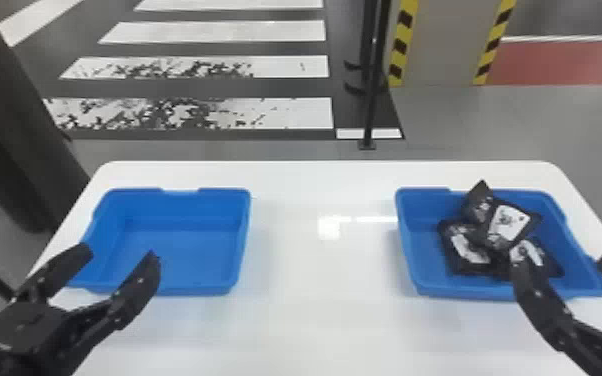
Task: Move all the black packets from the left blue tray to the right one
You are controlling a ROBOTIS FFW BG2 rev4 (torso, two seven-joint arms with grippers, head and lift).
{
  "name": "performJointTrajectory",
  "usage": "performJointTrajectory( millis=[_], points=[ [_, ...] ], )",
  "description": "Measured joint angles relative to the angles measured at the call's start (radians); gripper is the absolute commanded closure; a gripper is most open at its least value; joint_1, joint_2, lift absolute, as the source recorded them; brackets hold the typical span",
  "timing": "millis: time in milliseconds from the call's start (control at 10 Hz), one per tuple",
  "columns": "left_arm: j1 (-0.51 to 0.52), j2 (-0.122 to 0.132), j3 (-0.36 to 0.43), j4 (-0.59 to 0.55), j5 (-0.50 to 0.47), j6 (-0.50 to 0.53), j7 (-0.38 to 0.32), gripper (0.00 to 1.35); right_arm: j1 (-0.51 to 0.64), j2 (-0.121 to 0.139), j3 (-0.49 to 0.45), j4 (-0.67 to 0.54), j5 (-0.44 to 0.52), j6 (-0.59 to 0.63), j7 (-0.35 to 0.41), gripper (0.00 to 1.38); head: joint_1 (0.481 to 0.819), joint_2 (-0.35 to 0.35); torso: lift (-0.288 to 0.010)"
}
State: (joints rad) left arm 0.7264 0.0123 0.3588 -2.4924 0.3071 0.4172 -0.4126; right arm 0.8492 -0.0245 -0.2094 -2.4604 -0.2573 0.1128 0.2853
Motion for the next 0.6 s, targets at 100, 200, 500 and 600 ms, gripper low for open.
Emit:
performJointTrajectory(
  millis=[100,200,500,600],
  points=[
    [0.0,0.0,0.0,0.001,0.002,0.0,0.0,0.13,0.0,0.0,0.0,0.001,-0.001,0.0,0.0,0.15,0.695,0.043,-0.14],
    [0.0,0.0,0.0,0.003,0.004,0.0,0.0,0.13,-0.001,0.0,0.0,0.002,-0.002,0.0,0.0,0.15,0.695,0.043,-0.14],
    [-0.002,0.0,-0.002,0.005,0.007,0.0,-0.002,0.13,-0.002,0.0,0.0,0.003,-0.004,0.0,0.001,0.15,0.695,0.041,-0.14],
    [-0.002,0.0,-0.003,0.005,0.006,0.0,-0.002,0.13,-0.004,0.0,0.0,0.004,-0.004,0.0,0.002,0.15,0.695,0.04,-0.14]
  ],
)
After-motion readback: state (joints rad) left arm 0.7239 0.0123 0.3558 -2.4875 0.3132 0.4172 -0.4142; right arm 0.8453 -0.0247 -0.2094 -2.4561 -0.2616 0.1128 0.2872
